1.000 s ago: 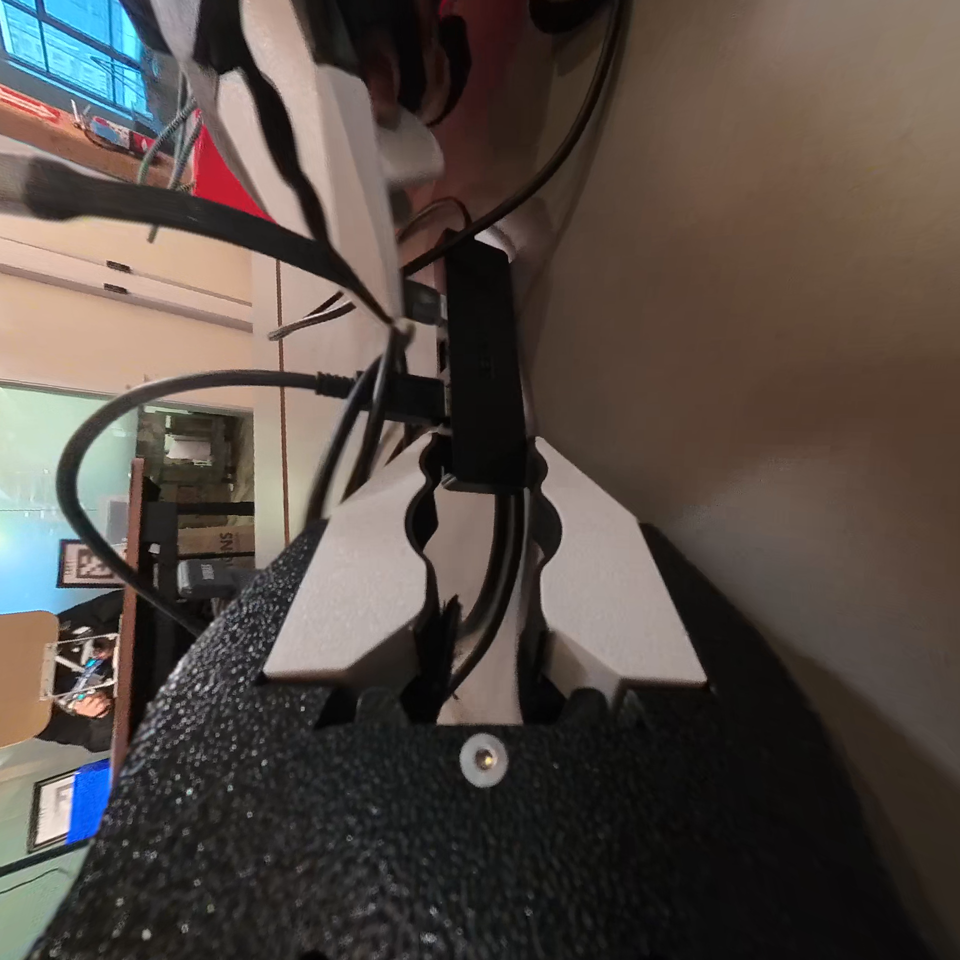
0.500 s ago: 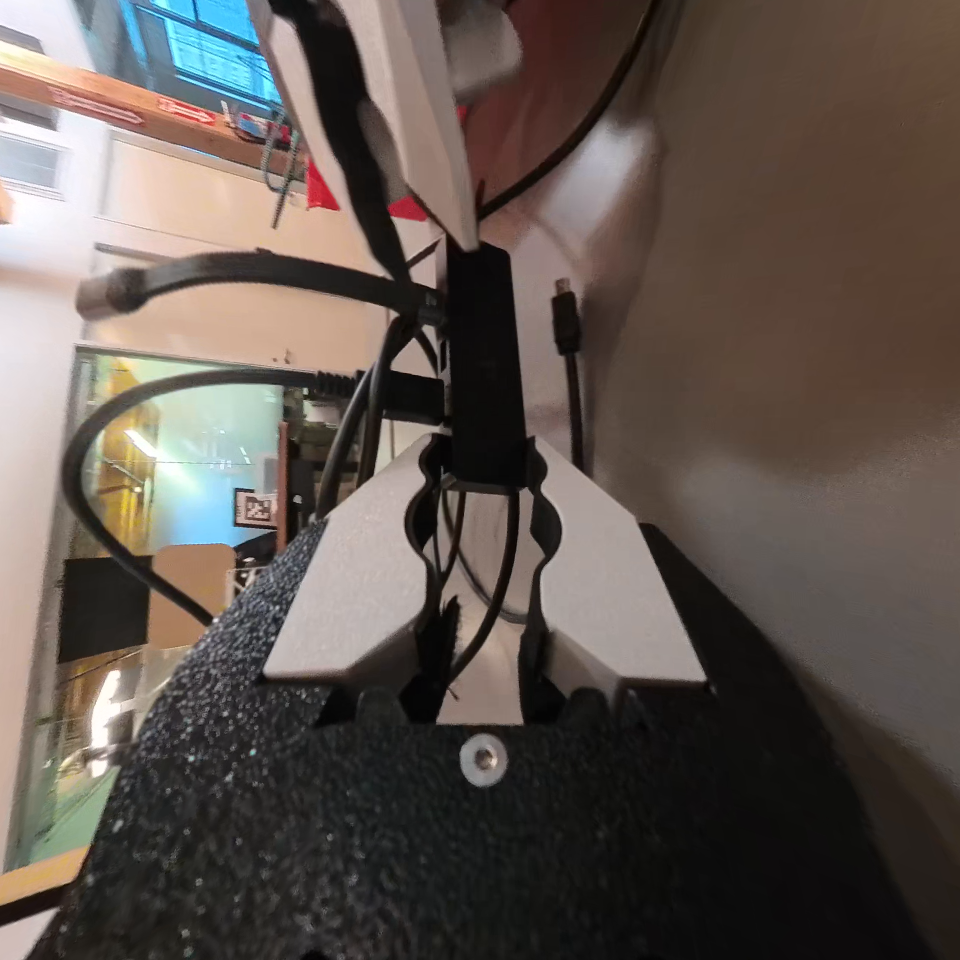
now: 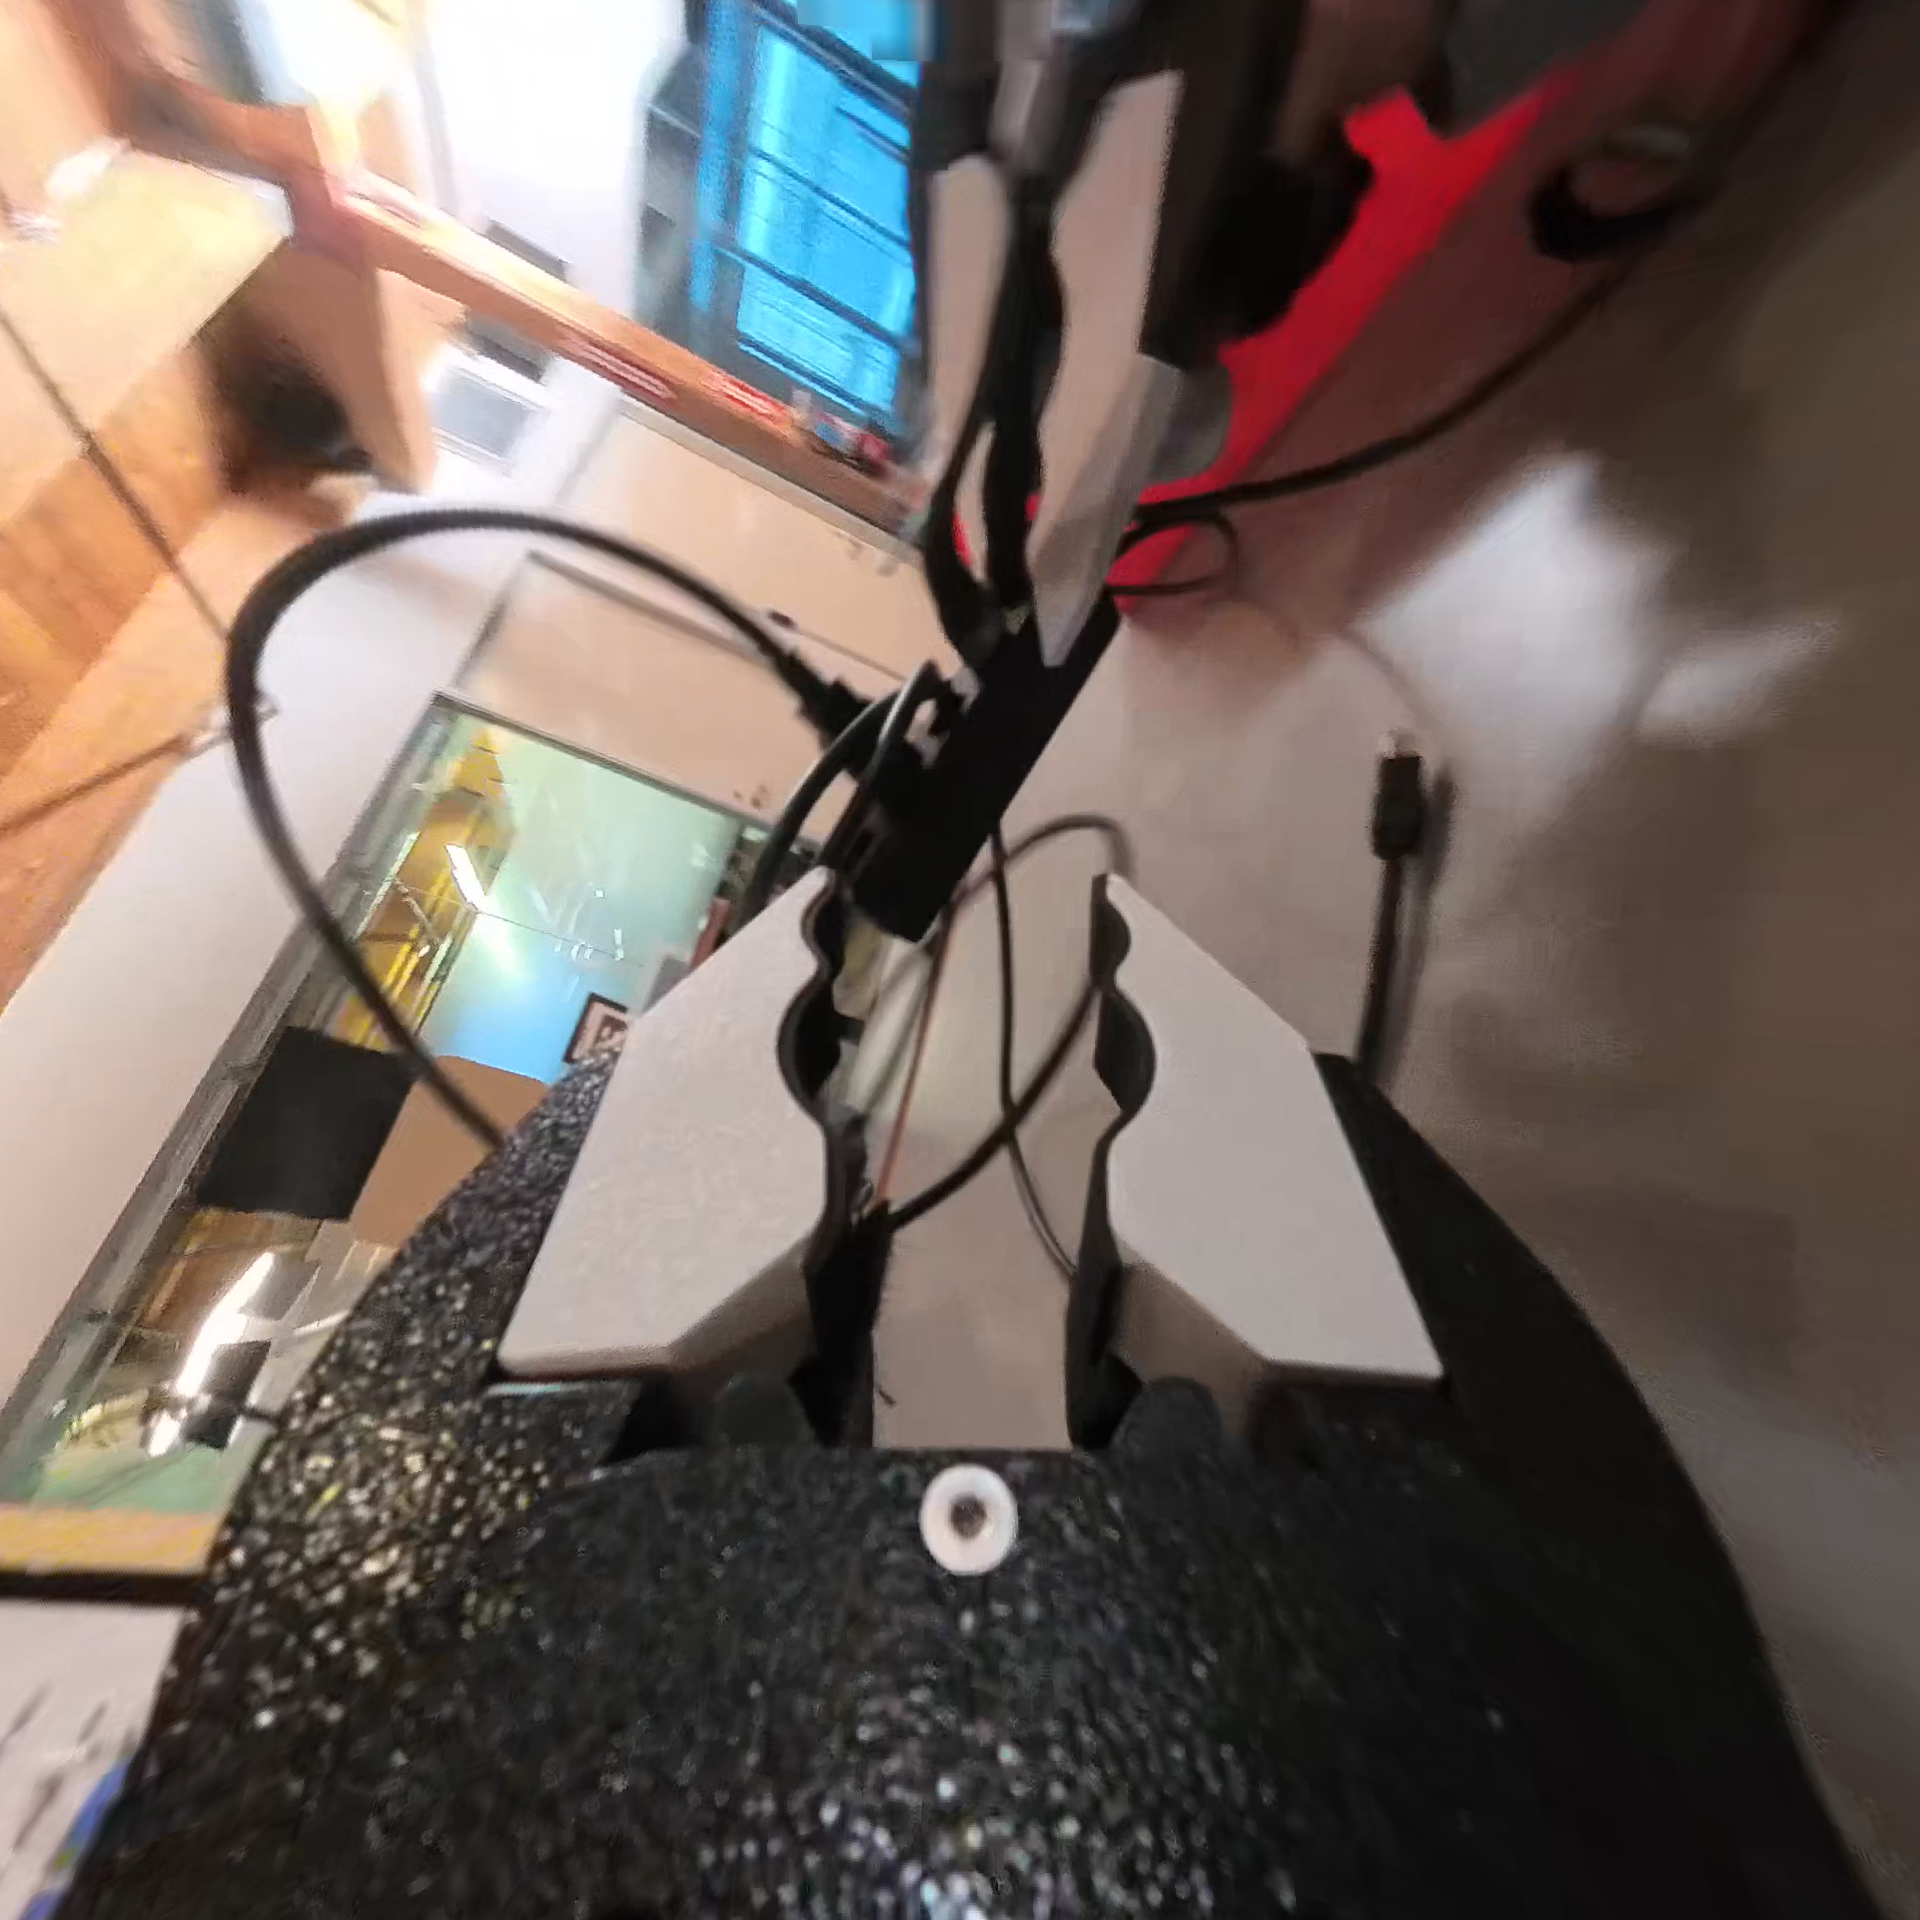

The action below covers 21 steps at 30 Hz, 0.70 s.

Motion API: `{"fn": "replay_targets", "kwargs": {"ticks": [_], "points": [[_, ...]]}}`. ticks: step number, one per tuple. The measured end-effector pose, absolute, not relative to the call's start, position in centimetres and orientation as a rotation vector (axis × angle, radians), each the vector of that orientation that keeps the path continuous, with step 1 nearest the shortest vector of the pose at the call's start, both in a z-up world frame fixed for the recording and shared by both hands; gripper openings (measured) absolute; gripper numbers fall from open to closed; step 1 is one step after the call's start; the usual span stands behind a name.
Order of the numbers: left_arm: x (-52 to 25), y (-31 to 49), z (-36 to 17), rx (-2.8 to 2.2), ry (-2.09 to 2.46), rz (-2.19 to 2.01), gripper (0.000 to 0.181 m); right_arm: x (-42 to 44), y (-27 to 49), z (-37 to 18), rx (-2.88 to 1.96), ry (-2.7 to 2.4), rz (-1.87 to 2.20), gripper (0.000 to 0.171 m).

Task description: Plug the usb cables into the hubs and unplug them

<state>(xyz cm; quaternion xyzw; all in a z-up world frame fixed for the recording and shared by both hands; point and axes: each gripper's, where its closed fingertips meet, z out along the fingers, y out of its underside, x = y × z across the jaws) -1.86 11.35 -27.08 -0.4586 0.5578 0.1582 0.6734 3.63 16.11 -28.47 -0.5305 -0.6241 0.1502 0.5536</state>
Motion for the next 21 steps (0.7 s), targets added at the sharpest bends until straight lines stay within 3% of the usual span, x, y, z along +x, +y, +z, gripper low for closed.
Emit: {"fn": "replay_targets", "kwargs": {"ticks": [8, 21], "points": [[-3.8, 12.3, -25.2, -1.064, 1.062, 0.299, 0.048, 5.1, 16.3, -19.0, -1.076, -1.291, 0.082, 0.009], [-5.9, 13.5, -24.6, -1.12, 0.921, 0.235, 0.047, 7.8, 18.2, 3.2, -0.935, -1.333, -0.093, 0.008]]}}
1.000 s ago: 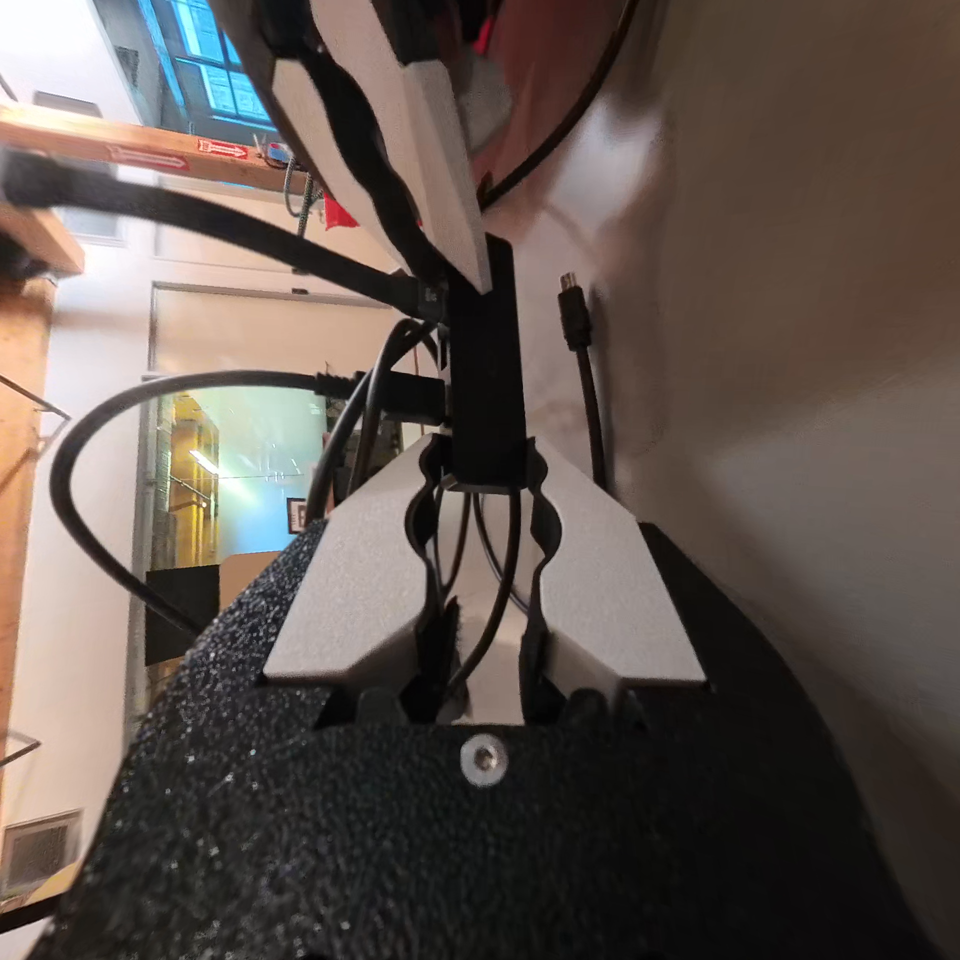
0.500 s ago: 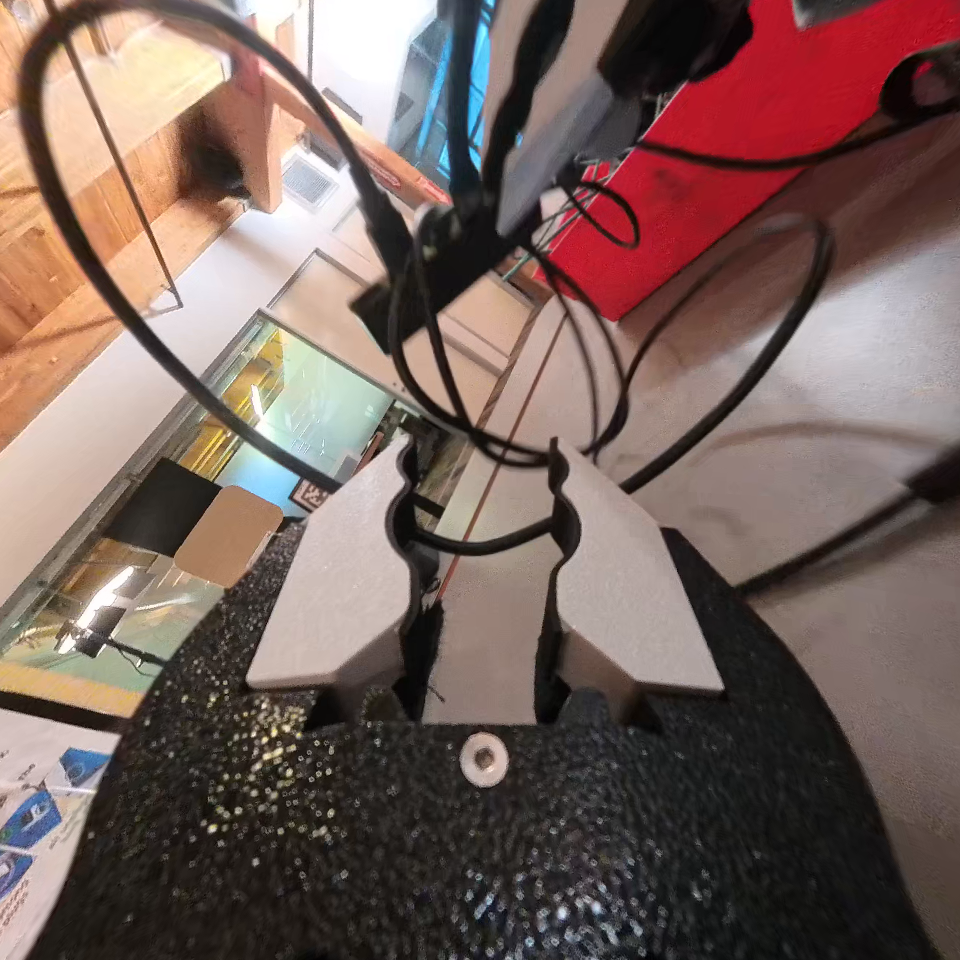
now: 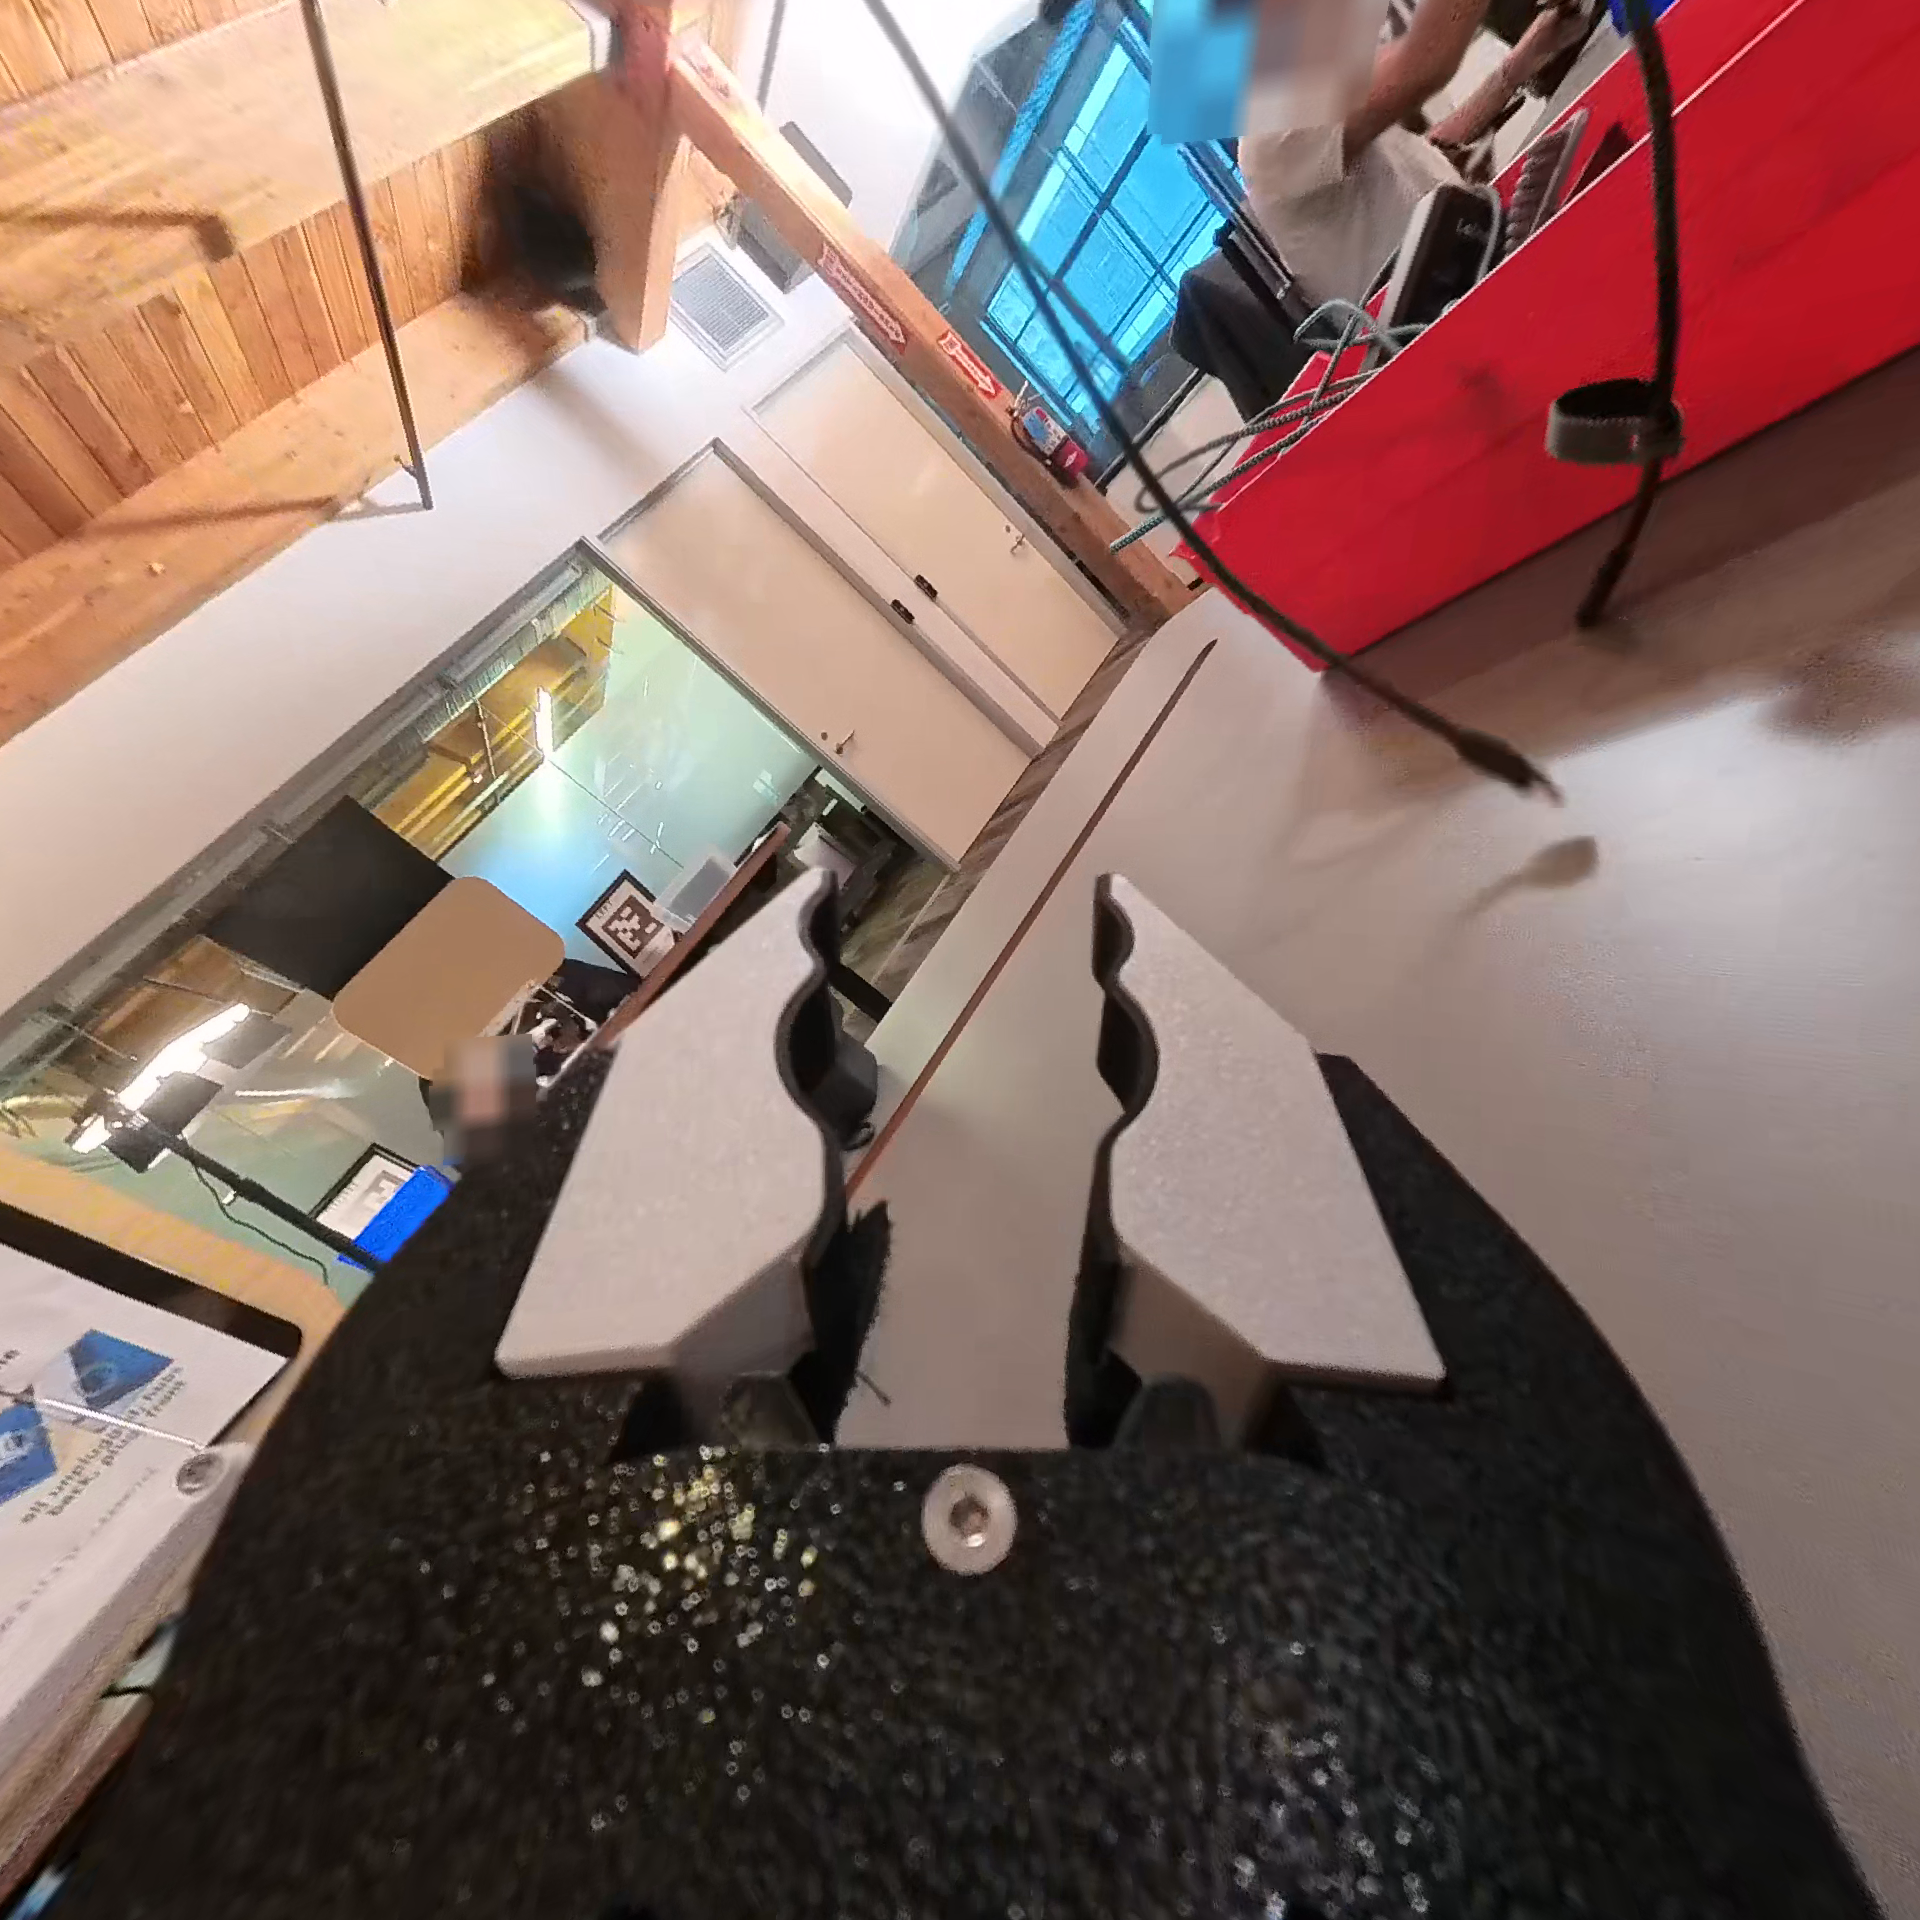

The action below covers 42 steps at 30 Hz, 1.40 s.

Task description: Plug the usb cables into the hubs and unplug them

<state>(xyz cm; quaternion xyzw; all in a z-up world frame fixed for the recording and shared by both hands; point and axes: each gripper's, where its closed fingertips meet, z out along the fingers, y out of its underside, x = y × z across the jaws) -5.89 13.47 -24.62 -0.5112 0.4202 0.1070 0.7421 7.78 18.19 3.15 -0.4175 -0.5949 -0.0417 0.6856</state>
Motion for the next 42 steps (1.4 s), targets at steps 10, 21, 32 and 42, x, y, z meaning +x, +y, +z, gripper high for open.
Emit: {"fn": "replay_targets", "kwargs": {"ticks": [10, 21, 32, 42], "points": [[-4.0, 14.2, -26.7, -1.252, 0.951, 0.096, 0.063, 12.6, 20.3, 19.8, -0.932, -1.176, -0.276, 0.009], [10.7, 17.2, -23.0, -1.403, 0.798, -0.394, 0.103, 15.3, 23.6, 26.7, -0.983, -1.138, -0.446, 0.009], [5.4, 19.9, -26.4, -1.424, 0.632, -0.409, 0.089, 19.0, 28.1, 31.6, -1.007, -1.032, -0.524, 0.009], [5.7, 20.3, -27.5, -1.458, 0.652, -0.437, 0.085, 22.3, 29.8, 25.4, -0.967, -0.952, -0.363, 0.009]]}}
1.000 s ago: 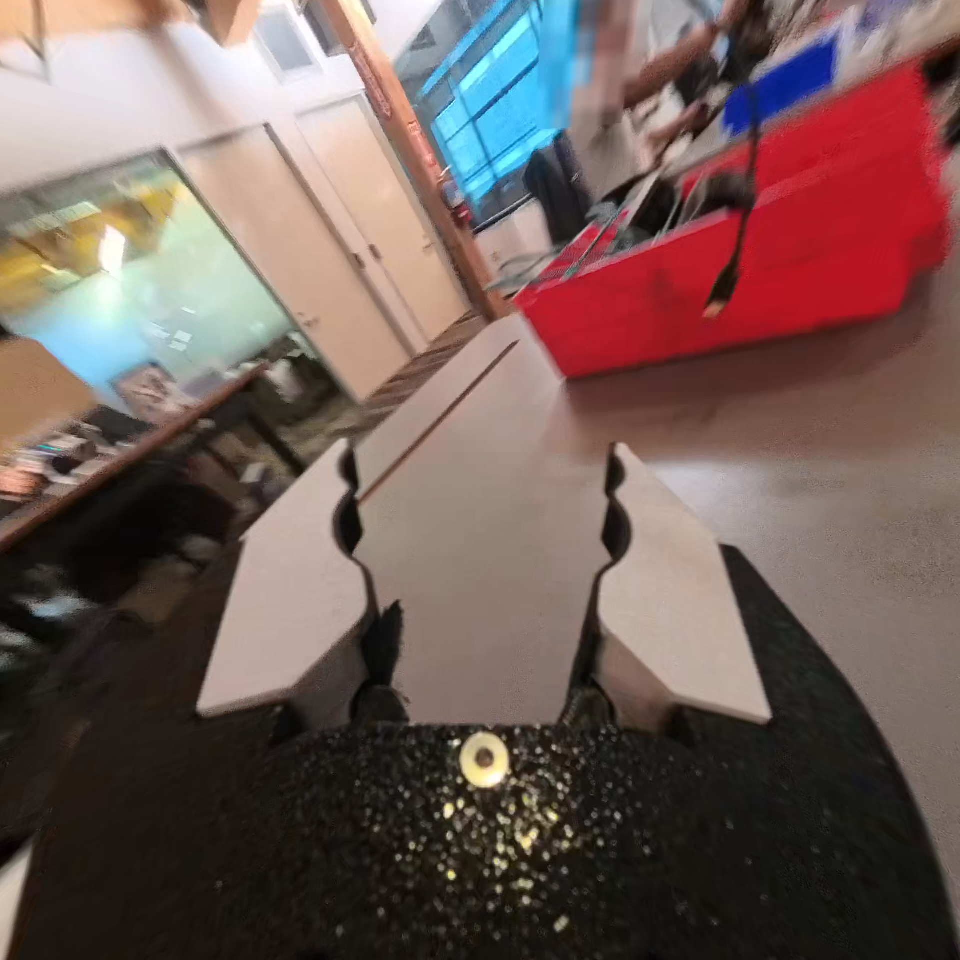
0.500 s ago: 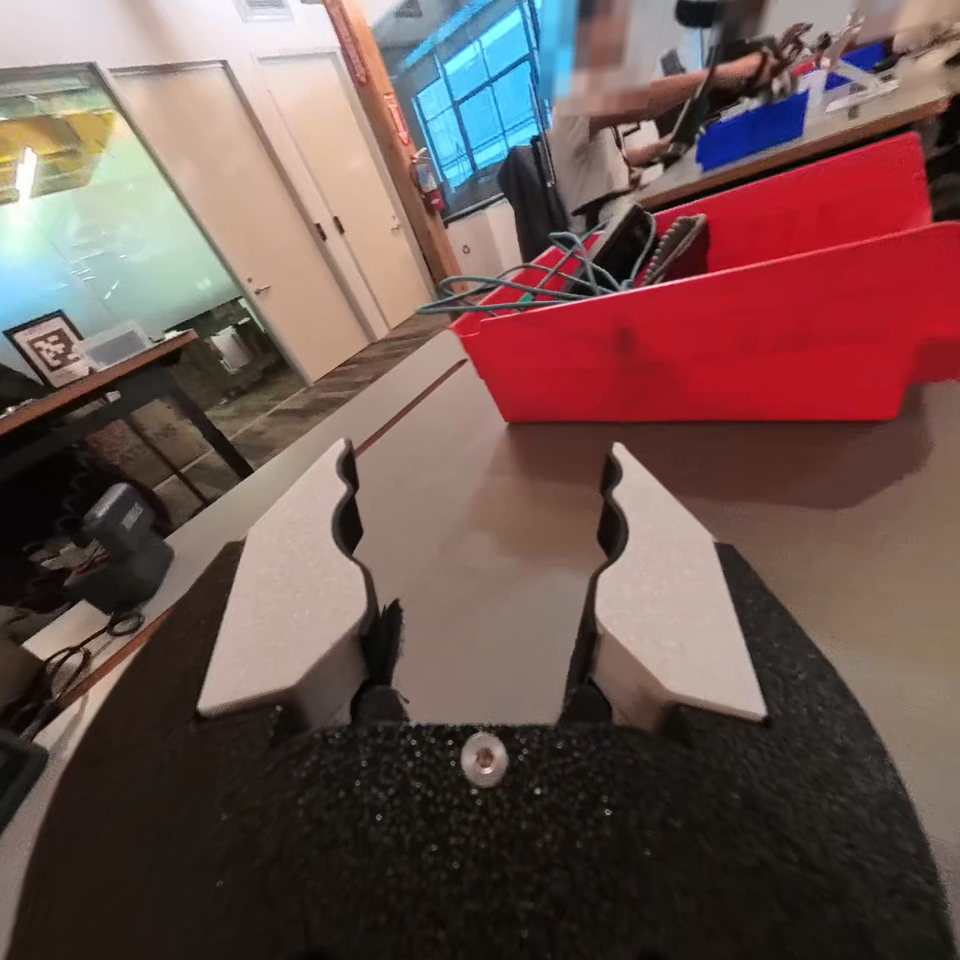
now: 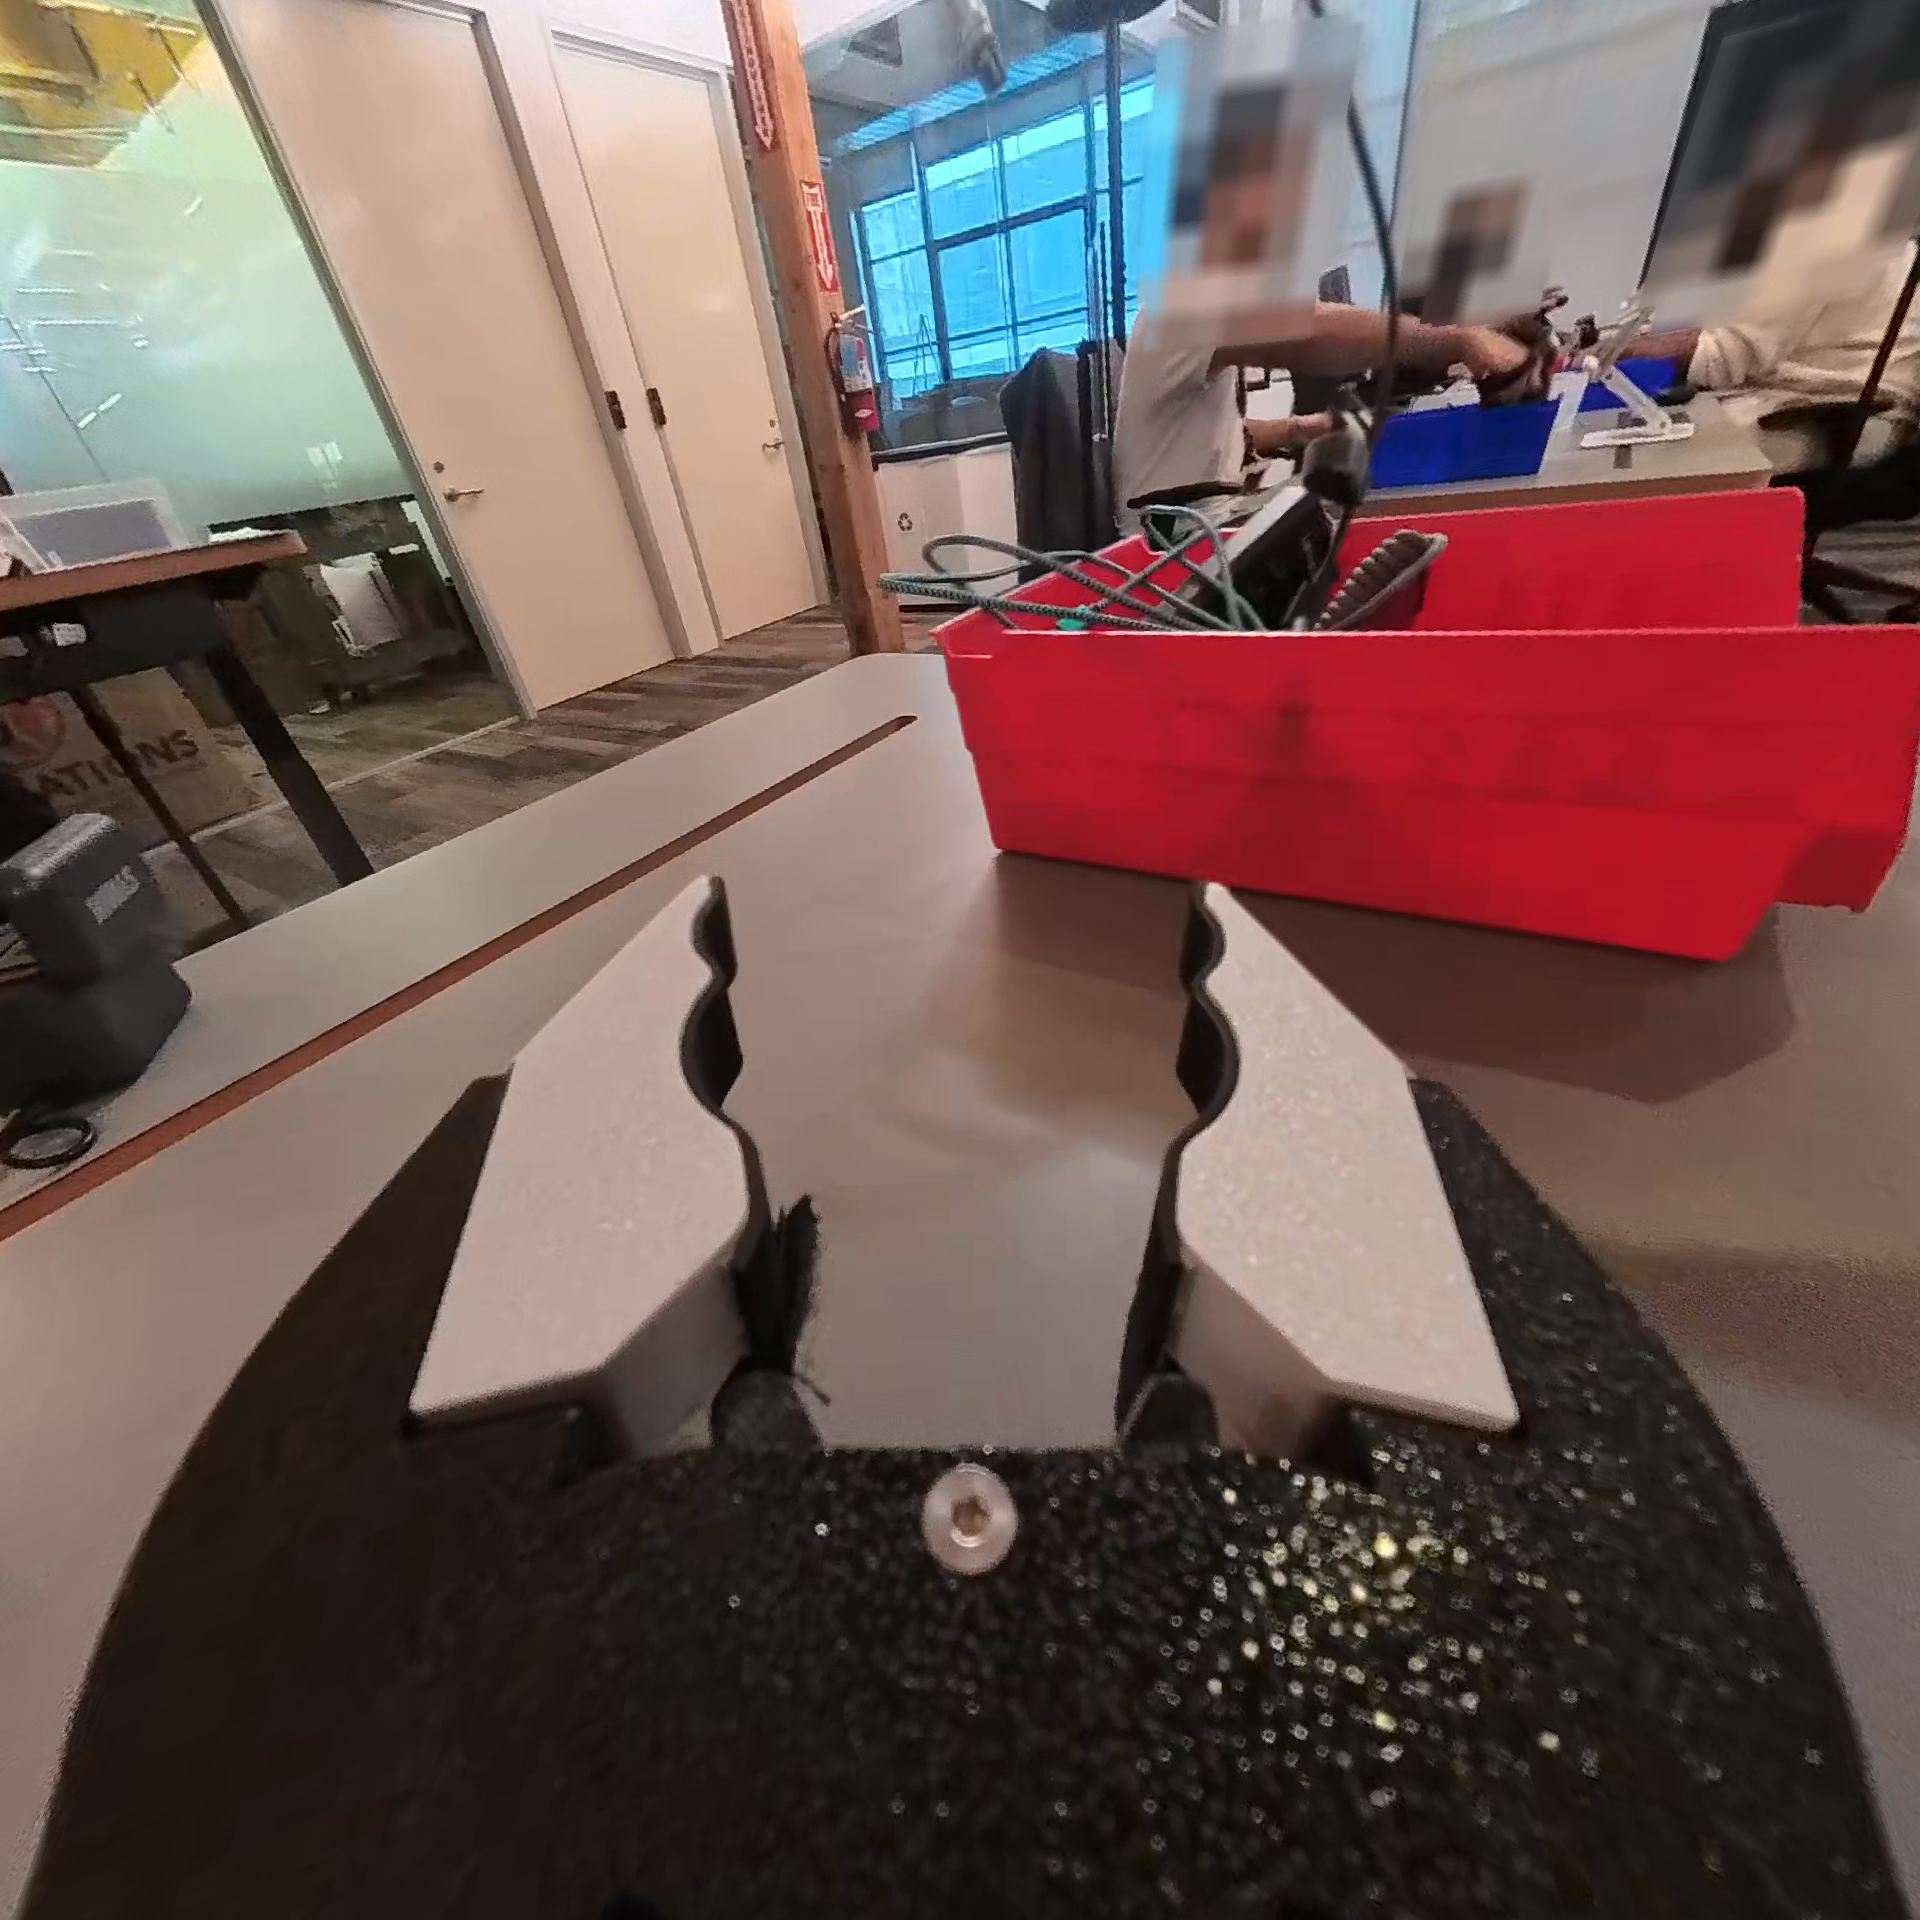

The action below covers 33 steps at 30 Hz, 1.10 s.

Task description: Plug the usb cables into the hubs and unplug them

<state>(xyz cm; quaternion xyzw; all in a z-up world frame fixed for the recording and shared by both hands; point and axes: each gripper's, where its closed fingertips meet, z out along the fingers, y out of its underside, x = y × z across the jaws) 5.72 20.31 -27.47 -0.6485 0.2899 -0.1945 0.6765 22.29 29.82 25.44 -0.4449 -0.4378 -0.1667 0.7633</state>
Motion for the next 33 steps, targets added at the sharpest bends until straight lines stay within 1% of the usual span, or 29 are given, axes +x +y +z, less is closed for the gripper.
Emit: {"fn": "replay_targets", "kwargs": {"ticks": [7, 12, 14, 20, 23, 28, 33], "points": [[7.3, 19.6, -28.3, -1.455, 0.771, -0.385, 0.081, 26.1, 29.3, 18.1, -0.906, -0.971, -0.397, 0.009], [8.1, 19.2, -28.7, -1.445, 0.828, -0.358, 0.079, 29.4, 30.5, 13.8, -0.989, -0.99, -0.451, 0.009], [8.2, 19.1, -28.7, -1.44, 0.833, -0.352, 0.078, 30.9, 31.4, 13.3, -1.027, -0.973, -0.508, 0.009], [8.0, 19.2, -28.6, -1.439, 0.819, -0.361, 0.079, 34.2, 33.4, 14.6, -1.106, -0.844, -0.639, 0.009], [8.0, 19.2, -28.6, -1.443, 0.817, -0.364, 0.079, 34.9, 34.5, 14.0, -1.148, -0.814, -0.7, 0.008], [8.0, 19.1, -28.7, -1.442, 0.82, -0.365, 0.079, 33.4, 35.1, 11.0, -1.162, -0.878, -0.728, 0.008], [8.1, 19.1, -28.7, -1.443, 0.819, -0.369, 0.079, 30.9, 34.1, 5.8, -1.155, -1.06, -0.702, 0.008]]}}
